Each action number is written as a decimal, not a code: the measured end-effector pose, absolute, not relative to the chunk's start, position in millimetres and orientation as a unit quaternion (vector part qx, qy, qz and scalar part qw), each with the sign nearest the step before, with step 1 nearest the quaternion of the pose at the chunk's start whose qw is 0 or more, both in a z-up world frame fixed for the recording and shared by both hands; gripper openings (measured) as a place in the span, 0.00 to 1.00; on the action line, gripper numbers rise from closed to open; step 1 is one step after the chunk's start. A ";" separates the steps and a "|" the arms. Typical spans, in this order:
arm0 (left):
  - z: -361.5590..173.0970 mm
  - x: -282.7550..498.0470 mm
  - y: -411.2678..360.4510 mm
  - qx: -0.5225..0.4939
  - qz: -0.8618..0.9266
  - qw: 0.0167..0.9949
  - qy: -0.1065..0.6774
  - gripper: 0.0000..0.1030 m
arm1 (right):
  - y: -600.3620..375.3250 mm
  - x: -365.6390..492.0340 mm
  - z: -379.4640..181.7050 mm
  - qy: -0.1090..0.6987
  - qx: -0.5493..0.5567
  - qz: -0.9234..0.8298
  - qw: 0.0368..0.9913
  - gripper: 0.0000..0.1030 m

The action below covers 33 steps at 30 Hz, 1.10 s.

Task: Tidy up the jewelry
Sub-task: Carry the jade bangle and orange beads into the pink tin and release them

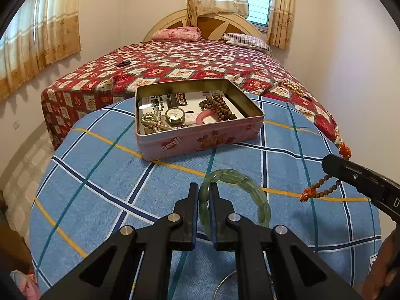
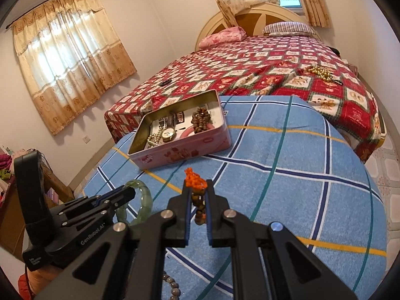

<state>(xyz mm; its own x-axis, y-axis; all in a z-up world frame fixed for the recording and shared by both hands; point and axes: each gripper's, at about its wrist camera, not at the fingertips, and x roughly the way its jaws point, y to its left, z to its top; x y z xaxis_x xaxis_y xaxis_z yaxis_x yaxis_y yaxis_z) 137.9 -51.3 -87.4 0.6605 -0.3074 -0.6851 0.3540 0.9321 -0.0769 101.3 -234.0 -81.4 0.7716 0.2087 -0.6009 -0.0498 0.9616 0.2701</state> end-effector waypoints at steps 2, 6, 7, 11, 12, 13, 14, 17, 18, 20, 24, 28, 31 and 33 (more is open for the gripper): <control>-87.0 137.3 -50.9 0.029 -0.183 0.910 0.372 0.07 | -233.2 99.6 -79.6 0.329 0.120 0.070 0.934 0.12; -84.5 132.3 -47.3 0.025 -0.182 0.911 0.370 0.07 | -230.3 95.3 -73.0 0.322 0.117 0.071 0.937 0.12; -83.7 131.2 -46.0 0.023 -0.182 0.911 0.369 0.07 | -229.1 94.1 -70.8 0.320 0.116 0.073 0.937 0.12; -79.1 127.0 -39.1 0.015 -0.183 0.913 0.364 0.07 | -224.9 91.1 -64.2 0.314 0.116 0.084 0.939 0.12; -77.3 126.1 -36.7 0.012 -0.183 0.914 0.362 0.07 | -224.6 90.3 -62.8 0.312 0.124 0.096 0.937 0.12; -76.0 125.4 -35.2 0.010 -0.183 0.915 0.360 0.07 | -225.1 89.8 -61.0 0.309 0.139 0.116 0.934 0.12; -74.3 124.9 -32.3 0.008 -0.181 0.916 0.358 0.07 | -225.5 89.7 -59.8 0.307 0.146 0.123 0.932 0.12; -71.8 125.9 -26.6 0.001 -0.179 0.918 0.355 0.07 | -223.1 90.4 -56.9 0.304 0.144 0.124 0.933 0.12; -71.3 126.9 -24.6 -0.001 -0.177 0.918 0.355 0.07 | -222.4 90.9 -56.7 0.304 0.143 0.124 0.934 0.12; -71.5 128.1 -21.6 -0.005 -0.175 0.918 0.355 0.07 | -222.0 92.4 -57.1 0.304 0.144 0.126 0.933 0.12; -71.9 130.7 -18.5 -0.010 -0.176 0.918 0.355 0.07 | -221.5 99.2 -58.4 0.308 0.143 0.127 0.932 0.12; -70.4 135.4 -17.1 -0.012 -0.177 0.919 0.351 0.07 | -224.2 104.3 -54.8 0.308 0.152 0.143 0.928 0.12; -68.3 142.9 -15.1 -0.016 -0.177 0.921 0.347 0.07 | -225.3 112.9 -50.1 0.307 0.154 0.156 0.926 0.12; -66.2 149.8 -14.0 -0.019 -0.178 0.922 0.344 0.07 | -225.5 121.5 -47.0 0.307 0.158 0.165 0.924 0.12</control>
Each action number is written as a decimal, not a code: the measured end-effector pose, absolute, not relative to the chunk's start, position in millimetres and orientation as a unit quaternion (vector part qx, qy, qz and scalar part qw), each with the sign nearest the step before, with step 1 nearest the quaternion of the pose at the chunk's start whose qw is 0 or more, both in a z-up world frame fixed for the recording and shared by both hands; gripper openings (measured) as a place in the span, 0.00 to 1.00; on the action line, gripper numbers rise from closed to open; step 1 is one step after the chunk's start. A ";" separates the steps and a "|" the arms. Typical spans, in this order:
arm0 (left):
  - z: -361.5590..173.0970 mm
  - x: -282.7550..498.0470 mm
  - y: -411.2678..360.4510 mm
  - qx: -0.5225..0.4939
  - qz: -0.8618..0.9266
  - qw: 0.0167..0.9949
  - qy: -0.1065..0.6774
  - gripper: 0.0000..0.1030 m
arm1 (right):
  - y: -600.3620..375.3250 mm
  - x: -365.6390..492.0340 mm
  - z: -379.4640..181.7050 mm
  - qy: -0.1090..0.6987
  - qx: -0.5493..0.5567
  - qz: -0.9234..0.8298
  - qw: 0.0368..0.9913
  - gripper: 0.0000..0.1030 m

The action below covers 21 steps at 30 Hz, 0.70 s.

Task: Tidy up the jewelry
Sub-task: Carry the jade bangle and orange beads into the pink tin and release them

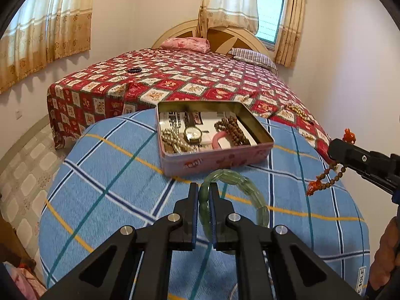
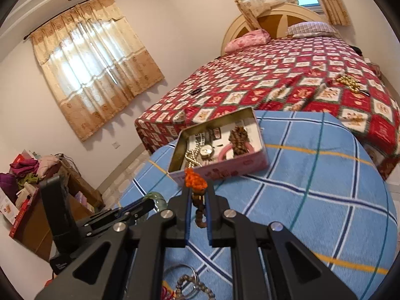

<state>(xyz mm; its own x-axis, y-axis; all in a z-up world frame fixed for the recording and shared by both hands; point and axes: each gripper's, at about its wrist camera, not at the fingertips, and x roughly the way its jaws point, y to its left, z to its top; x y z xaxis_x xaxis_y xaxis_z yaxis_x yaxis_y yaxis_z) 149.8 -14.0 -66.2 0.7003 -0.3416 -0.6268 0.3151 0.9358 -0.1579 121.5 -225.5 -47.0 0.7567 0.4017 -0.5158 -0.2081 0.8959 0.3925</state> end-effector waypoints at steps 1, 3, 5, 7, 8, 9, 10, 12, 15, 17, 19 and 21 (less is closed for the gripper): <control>-65.3 153.4 -14.0 -0.020 -0.179 0.922 0.343 0.07 | -225.9 127.1 -45.7 0.307 0.160 0.170 0.923 0.12; -63.1 165.5 -15.1 -0.019 -0.179 0.924 0.338 0.07 | -224.6 138.8 -43.3 0.307 0.159 0.172 0.922 0.12; -61.9 175.6 -16.0 -0.017 -0.179 0.925 0.335 0.07 | -221.1 152.3 -41.4 0.307 0.149 0.166 0.925 0.12; -60.8 192.2 -17.8 -0.017 -0.181 0.925 0.333 0.07 | -219.1 166.3 -40.1 0.305 0.148 0.166 0.926 0.12; -60.4 200.1 -18.7 -0.018 -0.180 0.926 0.332 0.07 | -218.6 175.2 -38.7 0.303 0.151 0.167 0.926 0.13; -60.4 206.8 -19.3 -0.019 -0.179 0.926 0.332 0.07 | -218.4 184.4 -37.4 0.299 0.154 0.169 0.926 0.13; -60.5 213.0 -20.3 -0.020 -0.177 0.927 0.331 0.07 | -218.6 194.4 -36.7 0.295 0.157 0.171 0.927 0.13; -62.0 233.3 -22.2 -0.024 -0.174 0.926 0.333 0.07 | -220.3 214.5 -38.8 0.296 0.173 0.176 0.923 0.13; -68.0 257.0 -29.6 -0.024 -0.169 0.926 0.338 0.07 | -219.7 248.5 -50.3 0.310 0.208 0.189 0.908 0.13; -74.1 268.0 -35.6 -0.019 -0.166 0.923 0.346 0.07 | -214.8 270.4 -61.6 0.325 0.216 0.196 0.900 0.13; -81.7 276.6 -39.5 -0.014 -0.161 0.921 0.354 0.07 | -208.7 287.5 -74.3 0.339 0.218 0.202 0.892 0.13; -90.1 285.0 -41.3 -0.014 -0.156 0.918 0.364 0.07 | -205.4 302.9 -87.1 0.355 0.209 0.203 0.888 0.13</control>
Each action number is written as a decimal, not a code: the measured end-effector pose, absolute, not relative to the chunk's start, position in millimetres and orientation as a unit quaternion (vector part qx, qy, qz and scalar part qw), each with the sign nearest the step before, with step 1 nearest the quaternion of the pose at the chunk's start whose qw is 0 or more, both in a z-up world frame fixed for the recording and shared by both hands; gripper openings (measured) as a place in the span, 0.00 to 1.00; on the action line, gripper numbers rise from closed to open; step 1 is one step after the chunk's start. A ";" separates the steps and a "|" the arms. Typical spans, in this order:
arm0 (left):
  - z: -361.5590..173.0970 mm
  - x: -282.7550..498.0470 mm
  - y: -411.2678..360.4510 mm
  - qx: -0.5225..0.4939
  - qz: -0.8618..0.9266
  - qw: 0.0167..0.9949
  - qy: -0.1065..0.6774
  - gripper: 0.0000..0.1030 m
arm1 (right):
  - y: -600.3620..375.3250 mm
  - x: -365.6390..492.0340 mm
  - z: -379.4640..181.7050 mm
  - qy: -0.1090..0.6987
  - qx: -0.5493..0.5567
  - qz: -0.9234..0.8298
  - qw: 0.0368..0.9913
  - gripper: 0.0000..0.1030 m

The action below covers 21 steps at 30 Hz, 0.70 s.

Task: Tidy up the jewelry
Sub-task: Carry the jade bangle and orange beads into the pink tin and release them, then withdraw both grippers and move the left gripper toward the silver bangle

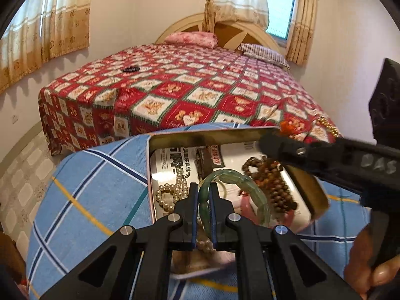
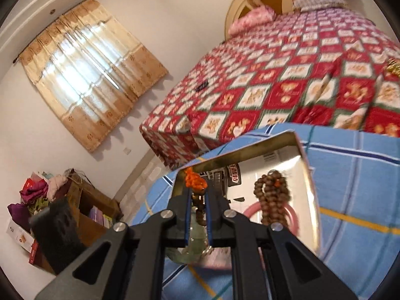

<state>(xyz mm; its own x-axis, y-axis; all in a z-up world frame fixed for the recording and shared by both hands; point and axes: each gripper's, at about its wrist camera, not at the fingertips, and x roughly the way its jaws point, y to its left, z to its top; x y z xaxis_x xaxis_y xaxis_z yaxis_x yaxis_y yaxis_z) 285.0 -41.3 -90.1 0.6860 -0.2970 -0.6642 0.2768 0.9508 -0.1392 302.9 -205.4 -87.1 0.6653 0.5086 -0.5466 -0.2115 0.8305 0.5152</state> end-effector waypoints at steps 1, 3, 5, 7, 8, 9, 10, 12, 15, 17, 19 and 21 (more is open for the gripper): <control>-93.0 288.0 -41.8 -0.015 -0.154 0.917 0.367 0.07 | -205.1 310.8 -95.7 0.366 0.206 0.201 0.885 0.13; -98.7 292.9 -41.6 -0.014 -0.144 0.916 0.373 0.07 | -208.3 320.0 -107.7 0.382 0.212 0.201 0.877 0.13; -101.8 294.3 -41.7 -0.008 -0.130 0.919 0.373 0.08 | -213.3 323.5 -112.3 0.382 0.211 0.190 0.879 0.16; -102.7 293.3 -44.5 0.002 -0.130 0.921 0.367 0.13 | -218.0 320.0 -110.9 0.369 0.201 0.178 0.890 0.20; -102.5 292.9 -46.9 0.008 -0.131 0.921 0.366 0.14 | -221.0 317.0 -108.3 0.360 0.197 0.170 0.896 0.23; -102.5 291.5 -49.7 0.014 -0.134 0.921 0.364 0.21 | -224.1 313.4 -106.1 0.351 0.196 0.163 0.901 0.32; -102.5 290.9 -51.7 0.017 -0.137 0.922 0.362 0.28 | -227.4 309.8 -103.0 0.340 0.199 0.157 0.905 0.32; -100.9 288.6 -56.3 0.030 -0.138 0.925 0.354 0.44 | -233.3 302.9 -93.6 0.321 0.201 0.144 0.914 0.35; -93.9 284.0 -56.0 0.032 -0.137 0.930 0.339 0.60 | -240.0 288.8 -81.2 0.300 0.190 0.119 0.927 0.35; -88.7 281.8 -52.0 0.020 -0.134 0.933 0.334 0.60 | -245.0 276.3 -77.5 0.292 0.187 0.104 0.932 0.35; -84.0 278.4 -46.7 0.008 -0.130 0.933 0.335 0.61 | -248.9 261.3 -78.2 0.298 0.180 0.090 0.933 0.35; -80.8 270.5 -39.8 -0.006 -0.126 0.934 0.335 0.61 | -250.0 250.5 -81.1 0.309 0.169 0.078 0.933 0.35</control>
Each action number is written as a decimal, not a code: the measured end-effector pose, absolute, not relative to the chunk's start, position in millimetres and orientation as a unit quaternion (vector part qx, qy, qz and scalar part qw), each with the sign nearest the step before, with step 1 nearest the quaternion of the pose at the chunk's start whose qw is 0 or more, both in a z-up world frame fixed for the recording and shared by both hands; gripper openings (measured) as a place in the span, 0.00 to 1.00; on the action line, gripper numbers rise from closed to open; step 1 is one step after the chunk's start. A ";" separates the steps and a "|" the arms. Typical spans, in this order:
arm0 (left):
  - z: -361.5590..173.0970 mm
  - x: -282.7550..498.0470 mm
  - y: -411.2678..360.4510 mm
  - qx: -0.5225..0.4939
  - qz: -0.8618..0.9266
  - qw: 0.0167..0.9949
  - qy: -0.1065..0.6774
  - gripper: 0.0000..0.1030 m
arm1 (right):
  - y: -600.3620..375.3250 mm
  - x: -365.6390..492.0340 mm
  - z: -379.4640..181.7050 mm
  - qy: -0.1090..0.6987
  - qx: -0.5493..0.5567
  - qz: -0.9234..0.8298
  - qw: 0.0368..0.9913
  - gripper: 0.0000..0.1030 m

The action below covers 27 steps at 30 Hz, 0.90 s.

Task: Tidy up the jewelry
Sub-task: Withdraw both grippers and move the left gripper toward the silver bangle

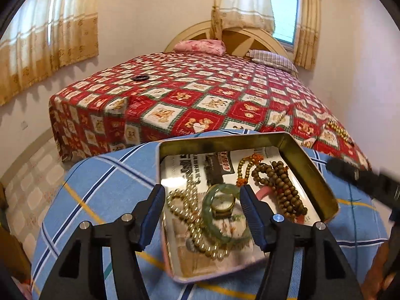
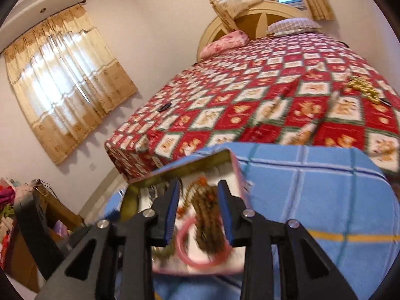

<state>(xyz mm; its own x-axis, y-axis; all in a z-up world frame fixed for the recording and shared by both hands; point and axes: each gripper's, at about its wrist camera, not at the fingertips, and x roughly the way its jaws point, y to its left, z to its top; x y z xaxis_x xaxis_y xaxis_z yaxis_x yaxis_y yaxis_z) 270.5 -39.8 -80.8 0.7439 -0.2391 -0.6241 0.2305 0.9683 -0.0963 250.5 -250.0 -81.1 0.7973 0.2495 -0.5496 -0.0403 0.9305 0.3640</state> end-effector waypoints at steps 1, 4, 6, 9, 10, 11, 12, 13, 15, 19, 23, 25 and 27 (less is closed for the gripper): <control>-79.8 264.2 -35.5 -0.016 -0.128 0.933 0.337 0.61 | -249.8 246.6 -82.4 0.315 0.164 0.070 0.932 0.35; -80.4 247.2 -26.9 -0.027 -0.128 0.930 0.345 0.61 | -253.8 226.1 -88.5 0.335 0.154 0.056 0.928 0.35; -81.3 235.6 -22.7 -0.031 -0.124 0.929 0.347 0.61 | -254.7 210.0 -92.4 0.347 0.155 0.054 0.924 0.35; -83.4 215.2 -17.7 -0.035 -0.124 0.926 0.355 0.61 | -256.6 191.7 -95.5 0.361 0.155 0.048 0.918 0.35; -84.1 210.9 -17.2 -0.034 -0.124 0.925 0.357 0.61 | -257.3 185.9 -96.2 0.363 0.158 0.050 0.917 0.35; -85.3 202.4 -15.8 -0.031 -0.120 0.925 0.359 0.61 | -256.8 180.6 -96.1 0.364 0.159 0.051 0.916 0.35; -86.3 197.6 -14.4 -0.029 -0.118 0.924 0.361 0.61 | -256.2 174.2 -95.8 0.365 0.159 0.051 0.916 0.35; -87.2 192.3 -12.9 -0.030 -0.117 0.924 0.364 0.61 | -255.4 167.6 -95.5 0.367 0.157 0.052 0.915 0.35; -88.3 181.1 -10.9 -0.033 -0.118 0.922 0.368 0.61 | -253.1 158.6 -95.9 0.370 0.157 0.055 0.914 0.36; -89.6 162.4 -5.8 -0.042 -0.114 0.920 0.372 0.61 | -248.1 138.5 -100.8 0.376 0.152 0.058 0.912 0.40; -91.5 142.9 -6.0 -0.036 -0.116 0.920 0.374 0.61 | -247.0 122.8 -102.5 0.377 0.154 0.057 0.911 0.40; -92.1 135.2 -6.9 -0.032 -0.118 0.919 0.374 0.61 | -245.1 114.5 -101.0 0.375 0.152 0.056 0.913 0.40; -92.9 128.5 -7.6 -0.030 -0.120 0.919 0.375 0.61 | -243.2 107.2 -99.2 0.372 0.147 0.056 0.915 0.40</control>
<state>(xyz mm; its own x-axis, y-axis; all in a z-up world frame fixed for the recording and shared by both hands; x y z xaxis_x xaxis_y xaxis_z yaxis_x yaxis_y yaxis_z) 128.5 -7.6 -92.9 0.6893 -0.2430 -0.6825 0.1974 0.9694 -0.1458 107.2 -243.2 -99.2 0.7176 0.2113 -0.6636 0.0073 0.9505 0.3106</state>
